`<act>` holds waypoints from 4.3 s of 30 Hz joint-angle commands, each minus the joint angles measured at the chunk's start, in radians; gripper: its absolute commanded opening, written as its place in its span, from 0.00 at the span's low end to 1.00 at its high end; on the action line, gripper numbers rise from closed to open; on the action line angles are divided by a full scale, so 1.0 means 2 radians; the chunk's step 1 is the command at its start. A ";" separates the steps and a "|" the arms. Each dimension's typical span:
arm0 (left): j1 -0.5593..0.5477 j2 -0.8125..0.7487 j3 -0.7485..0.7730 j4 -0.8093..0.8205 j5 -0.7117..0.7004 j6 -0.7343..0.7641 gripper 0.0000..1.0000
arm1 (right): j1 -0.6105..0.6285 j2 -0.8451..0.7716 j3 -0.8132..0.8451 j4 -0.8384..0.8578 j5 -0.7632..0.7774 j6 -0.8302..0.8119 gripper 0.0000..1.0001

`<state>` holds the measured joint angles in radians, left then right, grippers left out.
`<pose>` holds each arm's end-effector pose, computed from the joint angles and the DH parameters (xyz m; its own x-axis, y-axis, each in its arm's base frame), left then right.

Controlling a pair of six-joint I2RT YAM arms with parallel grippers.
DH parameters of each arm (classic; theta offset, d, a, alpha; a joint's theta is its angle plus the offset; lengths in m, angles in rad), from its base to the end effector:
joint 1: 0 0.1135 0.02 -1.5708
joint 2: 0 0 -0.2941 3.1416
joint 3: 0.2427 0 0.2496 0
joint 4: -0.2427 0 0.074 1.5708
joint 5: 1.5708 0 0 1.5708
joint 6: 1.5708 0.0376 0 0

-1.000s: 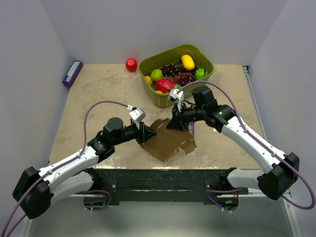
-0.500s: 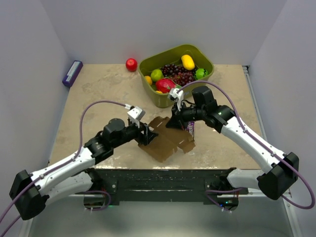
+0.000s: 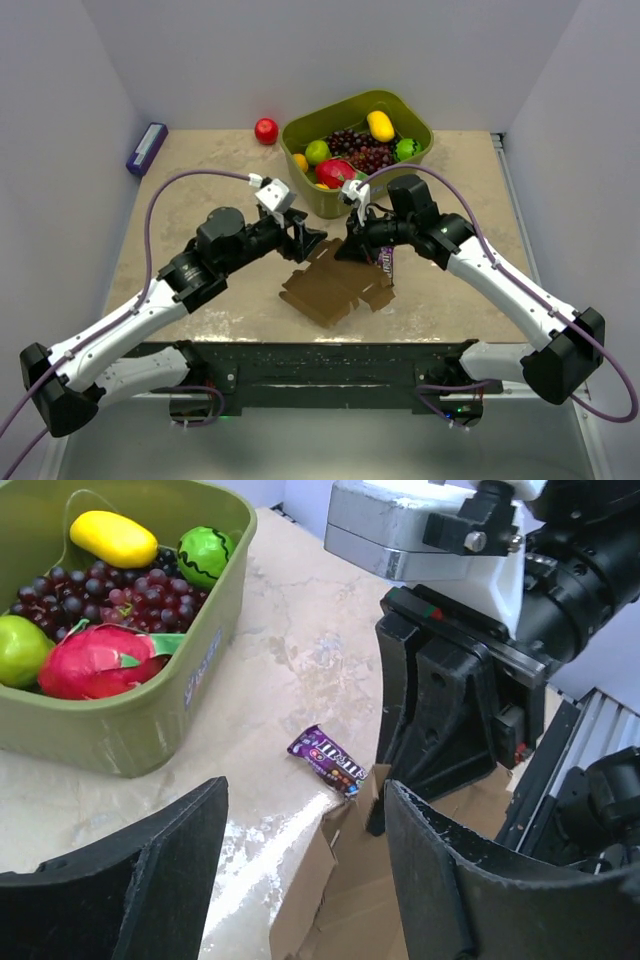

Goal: Fold the paper box

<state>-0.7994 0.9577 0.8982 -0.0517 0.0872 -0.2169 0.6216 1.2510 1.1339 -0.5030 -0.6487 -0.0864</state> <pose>0.1419 -0.1507 0.3871 -0.2422 -0.0584 -0.9685 0.7398 0.6347 -0.2233 0.1980 0.1697 0.3635 -0.3961 -0.3683 -0.8411 -0.9013 0.3310 0.2795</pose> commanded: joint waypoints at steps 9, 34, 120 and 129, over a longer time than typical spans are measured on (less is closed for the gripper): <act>0.028 0.060 0.038 -0.014 0.044 0.035 0.60 | 0.001 -0.015 0.003 0.010 -0.015 0.000 0.00; 0.028 0.046 -0.016 0.048 0.144 0.013 0.55 | 0.001 -0.006 0.004 0.009 -0.009 0.001 0.00; 0.002 0.058 -0.028 -0.029 0.097 0.103 0.36 | 0.001 0.007 0.006 0.006 0.008 0.002 0.00; 0.001 0.064 -0.047 -0.026 0.045 0.100 0.00 | 0.001 0.000 0.011 0.019 0.139 0.042 0.45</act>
<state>-0.7948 1.0782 0.8310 -0.1081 0.2787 -0.0132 0.6277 1.2701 1.1336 -0.5114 -0.5739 -0.0555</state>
